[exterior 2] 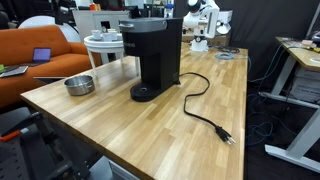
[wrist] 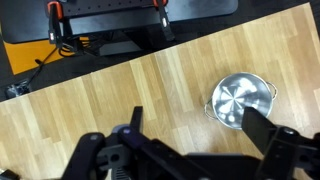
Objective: Put the pot on the coffee maker
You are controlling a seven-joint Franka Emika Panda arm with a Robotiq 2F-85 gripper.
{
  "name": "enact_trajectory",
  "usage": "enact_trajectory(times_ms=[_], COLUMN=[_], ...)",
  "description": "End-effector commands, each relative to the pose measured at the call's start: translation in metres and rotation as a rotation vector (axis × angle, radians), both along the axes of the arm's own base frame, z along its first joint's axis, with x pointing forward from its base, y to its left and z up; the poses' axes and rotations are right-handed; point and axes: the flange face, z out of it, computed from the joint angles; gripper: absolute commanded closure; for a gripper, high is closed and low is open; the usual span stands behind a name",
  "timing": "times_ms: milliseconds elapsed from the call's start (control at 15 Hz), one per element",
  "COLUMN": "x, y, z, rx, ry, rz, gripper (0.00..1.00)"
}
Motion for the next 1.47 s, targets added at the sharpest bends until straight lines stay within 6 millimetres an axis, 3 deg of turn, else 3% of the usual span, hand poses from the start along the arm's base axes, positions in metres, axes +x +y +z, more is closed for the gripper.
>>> enact_trajectory(times_ms=[0,267,600,1000,1067,1200,1400], x=[0.0,0.003,0.017,0.017,0.012,0.011,0.015], y=[0.0,-0.002,0.01,0.062,0.052,0.063,0.061], z=[0.001,0.002,0.0,-0.031,-0.026,-0.035,-0.033], rx=[0.005,0.031,0.083,0.138,0.106,0.114,0.118], ry=[0.002,-0.005,-0.051,-0.088,-0.083,-0.084,-0.089], rz=[0.003,0.004,0.116,0.238,0.206,0.225,0.227], gripper=[0.0,0.0,0.0,0.0,0.0,0.0,0.0])
